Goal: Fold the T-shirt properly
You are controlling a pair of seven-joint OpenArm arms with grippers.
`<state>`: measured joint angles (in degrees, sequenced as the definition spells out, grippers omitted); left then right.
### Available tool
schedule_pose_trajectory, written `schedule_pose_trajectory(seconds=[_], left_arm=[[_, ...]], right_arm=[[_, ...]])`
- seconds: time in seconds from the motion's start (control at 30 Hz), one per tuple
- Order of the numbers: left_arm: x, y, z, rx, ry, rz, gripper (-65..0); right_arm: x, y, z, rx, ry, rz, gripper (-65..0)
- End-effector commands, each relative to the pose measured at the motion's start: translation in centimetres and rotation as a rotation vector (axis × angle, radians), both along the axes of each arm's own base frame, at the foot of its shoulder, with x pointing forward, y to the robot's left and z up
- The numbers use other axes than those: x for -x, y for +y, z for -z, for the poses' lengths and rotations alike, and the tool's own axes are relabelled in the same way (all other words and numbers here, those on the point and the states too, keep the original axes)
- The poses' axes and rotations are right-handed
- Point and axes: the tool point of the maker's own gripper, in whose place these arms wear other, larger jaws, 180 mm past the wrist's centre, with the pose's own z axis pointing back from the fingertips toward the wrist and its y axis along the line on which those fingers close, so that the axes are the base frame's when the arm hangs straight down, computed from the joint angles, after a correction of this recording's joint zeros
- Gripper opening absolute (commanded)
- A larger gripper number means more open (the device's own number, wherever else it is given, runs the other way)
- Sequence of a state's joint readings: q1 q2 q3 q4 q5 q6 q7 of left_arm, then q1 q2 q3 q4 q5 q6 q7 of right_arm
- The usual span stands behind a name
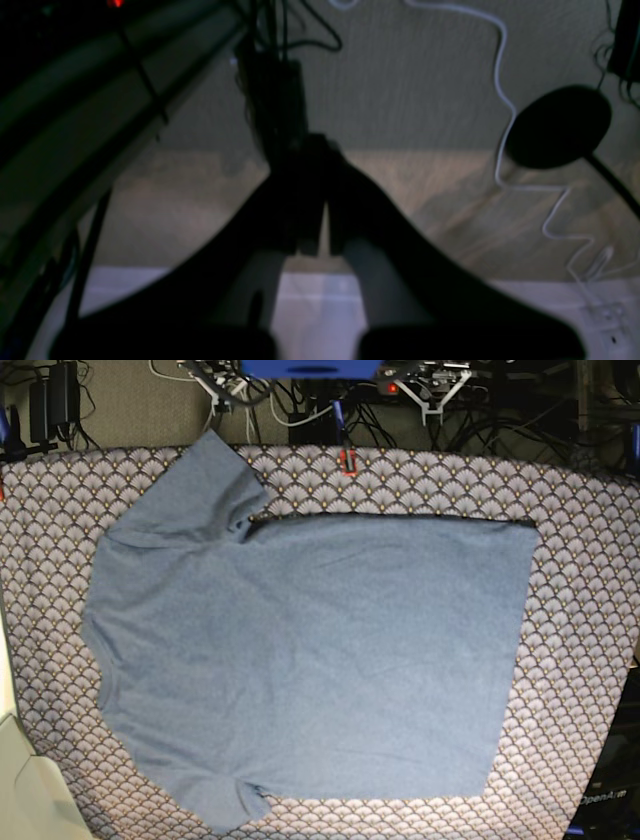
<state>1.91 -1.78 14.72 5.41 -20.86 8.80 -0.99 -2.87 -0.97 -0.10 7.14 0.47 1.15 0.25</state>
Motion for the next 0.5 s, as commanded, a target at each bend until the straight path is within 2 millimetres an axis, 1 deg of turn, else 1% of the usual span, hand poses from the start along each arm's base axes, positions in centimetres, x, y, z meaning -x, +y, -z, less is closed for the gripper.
schedule_pose_trajectory(seconds=[0.0,0.07,0.47], left_arm=[[-1.45,-0.08,-0.11,0.004,-0.027,0.003,-64.6],[-2.27,-0.38,-0.21,0.013,-0.042,0.002,-64.6],[-1.83,-0.34,-0.19,0.013,-0.038,0.002,-64.7]], right_arm=[[0.63,-0.12,-0.02,0.012,0.010,0.002,-65.0],[0.62,-0.13,-0.04,0.012,0.008,0.002,-65.0],[0.40,-0.15,-0.04,0.013,0.002,0.004,-65.0]])
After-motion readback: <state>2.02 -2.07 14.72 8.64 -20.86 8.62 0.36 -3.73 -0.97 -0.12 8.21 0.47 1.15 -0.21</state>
